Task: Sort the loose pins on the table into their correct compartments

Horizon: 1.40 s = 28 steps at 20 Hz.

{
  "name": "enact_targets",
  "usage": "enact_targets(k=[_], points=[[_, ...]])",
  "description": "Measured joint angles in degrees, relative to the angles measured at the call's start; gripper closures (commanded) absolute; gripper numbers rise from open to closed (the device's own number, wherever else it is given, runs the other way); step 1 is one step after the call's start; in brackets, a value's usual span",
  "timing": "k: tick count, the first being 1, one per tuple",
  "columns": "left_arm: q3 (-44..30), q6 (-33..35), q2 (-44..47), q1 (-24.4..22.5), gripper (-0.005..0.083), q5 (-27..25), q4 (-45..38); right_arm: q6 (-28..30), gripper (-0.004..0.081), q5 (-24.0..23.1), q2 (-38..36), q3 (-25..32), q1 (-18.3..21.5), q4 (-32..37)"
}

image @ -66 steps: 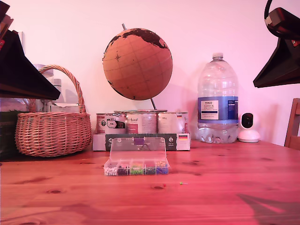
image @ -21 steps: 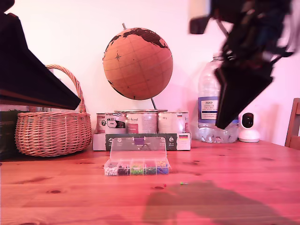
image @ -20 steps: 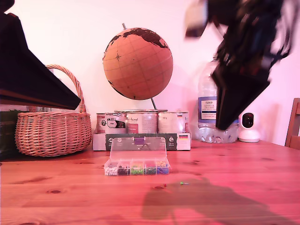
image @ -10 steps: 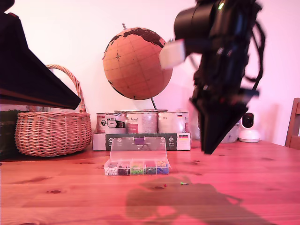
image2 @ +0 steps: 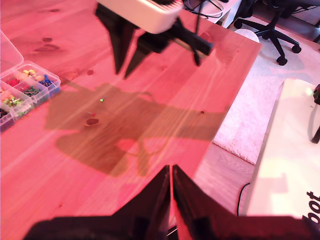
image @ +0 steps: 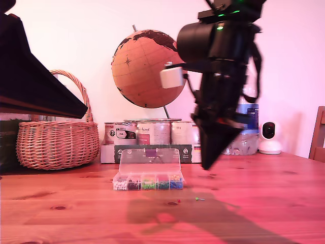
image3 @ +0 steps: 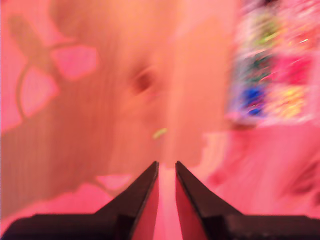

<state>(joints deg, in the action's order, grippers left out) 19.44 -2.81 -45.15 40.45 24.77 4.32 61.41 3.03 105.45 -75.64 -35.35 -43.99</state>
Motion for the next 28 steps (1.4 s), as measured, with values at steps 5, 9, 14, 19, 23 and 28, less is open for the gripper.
enact_targets(k=[5,9,14,19,23,28], points=[[0.0,0.0,0.0,0.0,0.0795,-0.3,0.0,0.0,0.0681,0.9,2.6,-0.3,0.0,-0.2],[0.0,0.0,0.0,0.0,0.0795,-0.4,0.0,0.0,0.0681,1.5,3.9,-0.3,0.0,0.4],[0.0,0.0,0.0,0.0,0.0795,-0.8,0.0,0.0,0.0681,2.5,3.9,-0.3,0.0,1.7],[0.0,0.0,0.0,0.0,0.0795,-0.8,0.0,0.0,0.0681,2.3,5.1,-0.3,0.0,2.0],[0.0,0.0,0.0,0.0,0.0795,-0.8,0.2,0.0,0.0681,1.6,7.3,-0.3,0.0,2.4],[0.0,0.0,0.0,0.0,0.0795,-1.2,0.3,0.0,0.0681,1.0,7.6,-0.3,0.0,2.4]])
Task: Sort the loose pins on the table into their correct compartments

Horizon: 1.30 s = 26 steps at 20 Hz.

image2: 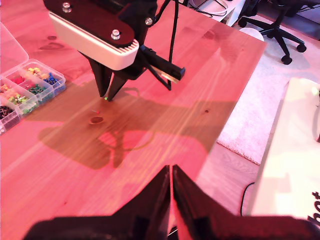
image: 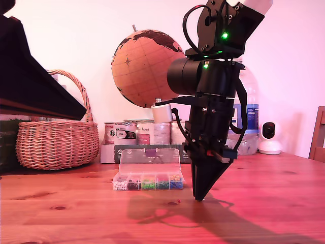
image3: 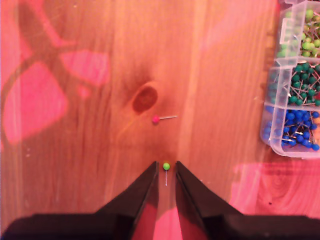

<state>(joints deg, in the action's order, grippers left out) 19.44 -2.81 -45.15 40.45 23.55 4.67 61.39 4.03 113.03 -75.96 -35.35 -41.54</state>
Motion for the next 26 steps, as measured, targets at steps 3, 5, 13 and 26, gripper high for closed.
enact_targets(k=[3,5,13,26], points=[[0.0,0.0,0.0,0.0,0.0795,0.0,0.0,0.0,0.0681,0.0,0.0,0.0,0.0,0.7],[0.0,0.0,0.0,0.0,0.0795,0.0,0.0,0.0,0.0681,0.0,0.0,0.0,0.0,0.7],[0.0,0.0,0.0,0.0,0.0795,0.0,0.0,-1.3,0.0681,0.1,0.0,0.0,0.1,0.4],[0.0,0.0,0.0,0.0,0.0795,0.0,0.0,-1.3,0.0681,0.4,0.3,0.0,0.4,0.4]])
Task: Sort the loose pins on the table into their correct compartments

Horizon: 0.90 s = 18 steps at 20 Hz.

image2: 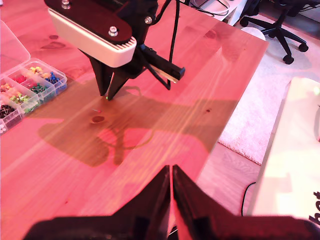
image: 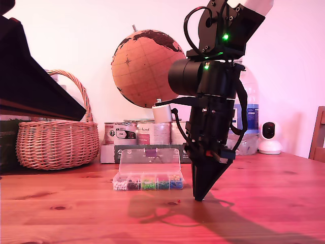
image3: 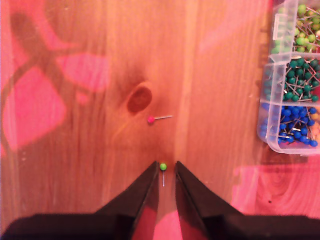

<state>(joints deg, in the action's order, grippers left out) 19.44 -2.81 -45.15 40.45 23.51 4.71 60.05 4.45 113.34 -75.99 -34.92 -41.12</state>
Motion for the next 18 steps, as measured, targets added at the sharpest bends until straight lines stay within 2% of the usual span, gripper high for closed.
enact_targets(k=[18], points=[[0.0,0.0,0.0,0.0,0.0795,0.0,0.0,0.0,0.0684,1.5,0.4,-0.7,0.1,-3.0]])
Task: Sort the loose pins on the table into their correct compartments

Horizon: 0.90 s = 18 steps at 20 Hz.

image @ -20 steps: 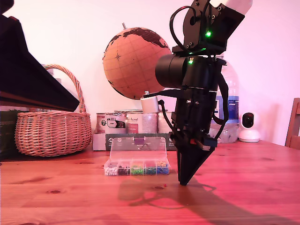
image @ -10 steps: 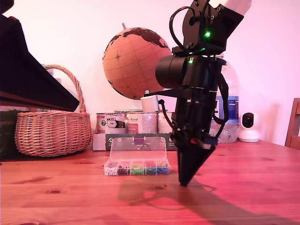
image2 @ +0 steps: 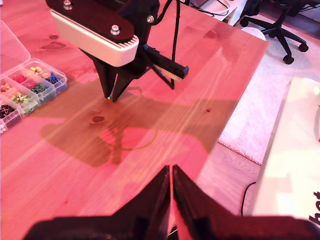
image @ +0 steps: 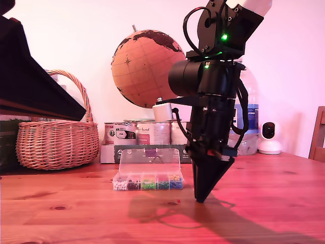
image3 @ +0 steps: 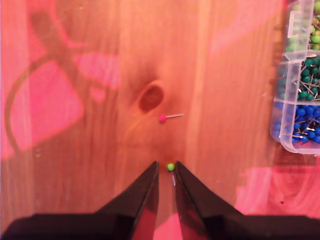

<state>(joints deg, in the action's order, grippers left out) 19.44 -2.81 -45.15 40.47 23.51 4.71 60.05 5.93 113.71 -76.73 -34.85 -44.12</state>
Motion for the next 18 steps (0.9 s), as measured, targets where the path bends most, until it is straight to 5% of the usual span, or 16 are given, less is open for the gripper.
enact_targets(k=[18], points=[[0.0,0.0,0.0,0.0,0.0795,0.0,0.2,1.4,0.0781,0.9,0.3,-0.2,0.0,-0.1]])
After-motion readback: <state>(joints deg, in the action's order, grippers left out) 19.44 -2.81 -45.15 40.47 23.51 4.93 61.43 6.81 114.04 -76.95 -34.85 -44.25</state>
